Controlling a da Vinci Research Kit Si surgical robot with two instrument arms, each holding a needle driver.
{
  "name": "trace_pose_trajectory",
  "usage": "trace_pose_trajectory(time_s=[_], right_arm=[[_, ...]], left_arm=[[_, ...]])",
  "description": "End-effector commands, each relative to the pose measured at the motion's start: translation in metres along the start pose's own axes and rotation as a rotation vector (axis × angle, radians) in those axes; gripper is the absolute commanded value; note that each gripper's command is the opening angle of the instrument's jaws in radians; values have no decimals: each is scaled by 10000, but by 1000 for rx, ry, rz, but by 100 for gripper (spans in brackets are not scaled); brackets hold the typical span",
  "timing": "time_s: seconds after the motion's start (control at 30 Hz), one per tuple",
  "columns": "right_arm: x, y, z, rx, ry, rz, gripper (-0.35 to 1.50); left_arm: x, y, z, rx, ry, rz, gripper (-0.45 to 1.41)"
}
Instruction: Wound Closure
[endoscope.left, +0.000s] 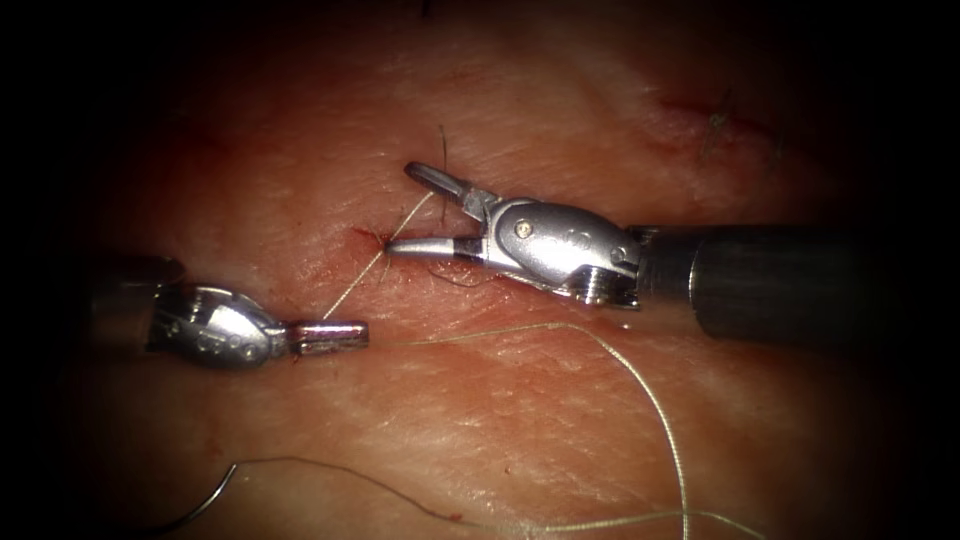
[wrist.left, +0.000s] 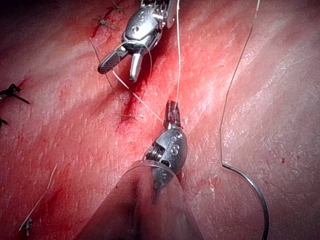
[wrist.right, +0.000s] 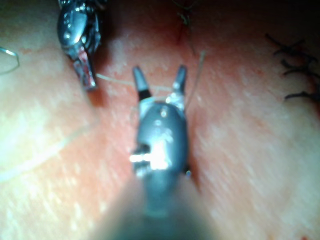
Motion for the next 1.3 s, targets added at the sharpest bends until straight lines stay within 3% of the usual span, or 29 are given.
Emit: trace_pose_trajectory(time_s=[0.03,0.43,0.6,0.73,0.83,1.07,1.3], right_arm=[[-9,-4,11,1,3,-4,108],[-36,-16,27,-5,-17,-10,106],[-54,-16,29,-2,-29,-2,106],[-66,-27,31,6,-52,-7,106],[-67,-31,31,13,-53,-4,106],[-63,-42,29,28,-59,-5,106],[-61,-51,28,44,-63,-6,106]], left_arm=[[3,8,8,-2,2,-5,-45],[69,40,21,-27,25,-21,-45],[114,57,23,-47,30,-26,-45],[157,49,23,-57,33,-30,-45],[167,36,21,-57,30,-13,-45],[149,-24,9,-15,-19,-8,-45],[89,-58,2,-12,-76,7,-45]])
